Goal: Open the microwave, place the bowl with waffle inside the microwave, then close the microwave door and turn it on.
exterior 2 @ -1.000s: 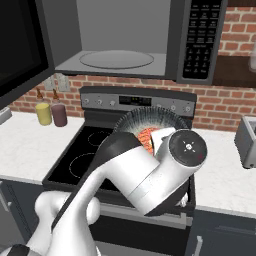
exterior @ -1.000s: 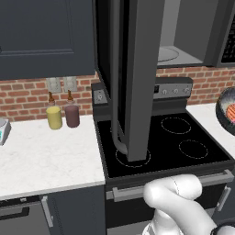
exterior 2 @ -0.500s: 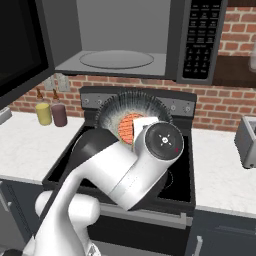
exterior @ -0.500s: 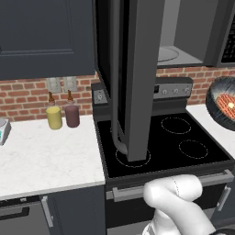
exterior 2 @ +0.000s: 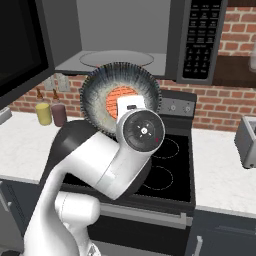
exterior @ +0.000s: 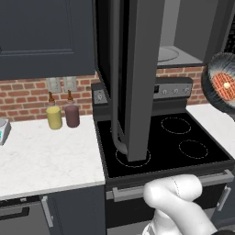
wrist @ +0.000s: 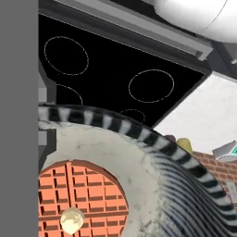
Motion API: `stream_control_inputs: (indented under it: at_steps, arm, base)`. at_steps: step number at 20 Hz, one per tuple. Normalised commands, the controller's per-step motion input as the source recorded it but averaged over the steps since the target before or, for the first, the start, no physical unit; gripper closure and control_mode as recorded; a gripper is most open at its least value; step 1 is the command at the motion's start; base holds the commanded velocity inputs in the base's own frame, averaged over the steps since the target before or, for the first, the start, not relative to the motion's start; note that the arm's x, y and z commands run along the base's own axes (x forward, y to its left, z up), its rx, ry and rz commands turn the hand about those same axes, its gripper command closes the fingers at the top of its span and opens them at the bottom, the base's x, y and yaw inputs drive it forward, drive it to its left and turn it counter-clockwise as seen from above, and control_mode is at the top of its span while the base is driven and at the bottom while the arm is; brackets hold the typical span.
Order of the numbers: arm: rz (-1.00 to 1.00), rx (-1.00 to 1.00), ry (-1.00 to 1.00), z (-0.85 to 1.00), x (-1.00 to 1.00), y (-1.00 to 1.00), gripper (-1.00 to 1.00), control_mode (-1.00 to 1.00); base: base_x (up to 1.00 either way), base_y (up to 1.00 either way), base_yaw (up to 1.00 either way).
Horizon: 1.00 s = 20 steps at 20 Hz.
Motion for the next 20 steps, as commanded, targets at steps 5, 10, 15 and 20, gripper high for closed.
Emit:
stream_control_inputs:
  at_steps: [5,10,15,20]
  arm:
    - [0.0,-0.01,-0.09,0.42,0.26,0.42,1.0,-1.0]
    - [-0.04,-0.04,-0.01,0.26,0.53,0.44,1.0,-1.0]
    - [-0.12,-0.09,0.01,0.13,0.87,0.39,1.0,-1.0]
    - [-0.11,-0.05,0.0,0.23,0.94,0.31,1.0,-1.0]
  base:
    - [0.0,0.0,0.0]
    - [0.0,0.0,0.0]
    - [0.0,0.0,0.0]
    - [0.0,0.0,0.0]
